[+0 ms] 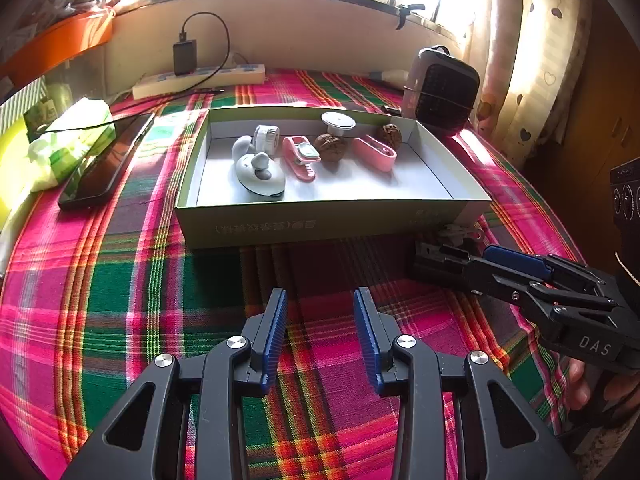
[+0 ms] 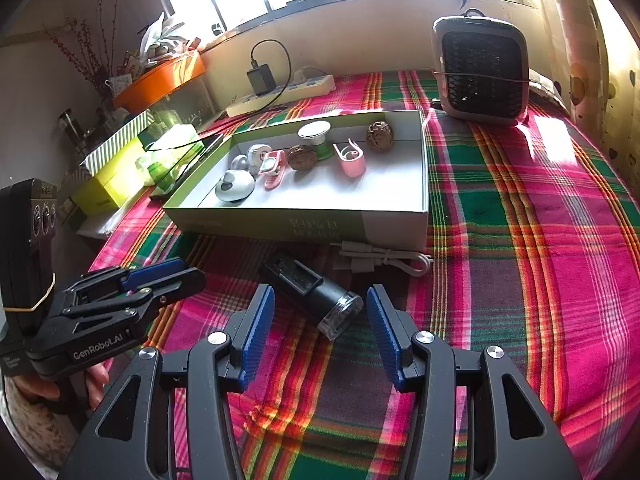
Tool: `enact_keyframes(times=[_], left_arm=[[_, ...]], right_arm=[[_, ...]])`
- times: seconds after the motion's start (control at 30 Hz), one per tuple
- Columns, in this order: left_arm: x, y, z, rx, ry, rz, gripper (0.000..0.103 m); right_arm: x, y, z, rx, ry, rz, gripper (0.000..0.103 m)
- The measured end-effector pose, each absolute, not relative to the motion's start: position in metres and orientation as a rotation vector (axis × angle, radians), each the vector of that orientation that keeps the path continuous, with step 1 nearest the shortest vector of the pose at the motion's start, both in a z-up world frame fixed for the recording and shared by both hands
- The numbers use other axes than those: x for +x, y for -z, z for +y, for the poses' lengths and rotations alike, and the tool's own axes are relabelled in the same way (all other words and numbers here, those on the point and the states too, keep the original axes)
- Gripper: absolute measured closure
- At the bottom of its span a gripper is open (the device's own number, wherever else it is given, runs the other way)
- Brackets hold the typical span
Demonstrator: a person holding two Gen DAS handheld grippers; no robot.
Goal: Organize objects
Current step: 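Move the left tool onto the black rectangular device while the right tool approaches the white cable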
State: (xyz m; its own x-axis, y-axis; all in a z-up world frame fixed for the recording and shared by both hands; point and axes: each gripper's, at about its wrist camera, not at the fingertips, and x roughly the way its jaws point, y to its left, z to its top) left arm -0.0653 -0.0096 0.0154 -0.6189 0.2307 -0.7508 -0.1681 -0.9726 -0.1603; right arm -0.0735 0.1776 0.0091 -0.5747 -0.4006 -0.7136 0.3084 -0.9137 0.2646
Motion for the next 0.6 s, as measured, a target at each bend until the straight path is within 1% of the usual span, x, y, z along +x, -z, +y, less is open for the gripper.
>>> enact_keyframes(times=[0.13, 0.6], left_arm=[[-0.064, -0.015, -0.008, -1.242, -2.636, -0.105, 0.07], [-0.065, -0.017, -0.01, -1.253, -2.65, -0.131, 0.07]], right_arm=[[-0.079, -0.005, 0.178, 1.176, 2.408, -0.196, 0.053], [-0.065, -0.005, 0.15, 1.154, 2.261, -0.154, 0.053]])
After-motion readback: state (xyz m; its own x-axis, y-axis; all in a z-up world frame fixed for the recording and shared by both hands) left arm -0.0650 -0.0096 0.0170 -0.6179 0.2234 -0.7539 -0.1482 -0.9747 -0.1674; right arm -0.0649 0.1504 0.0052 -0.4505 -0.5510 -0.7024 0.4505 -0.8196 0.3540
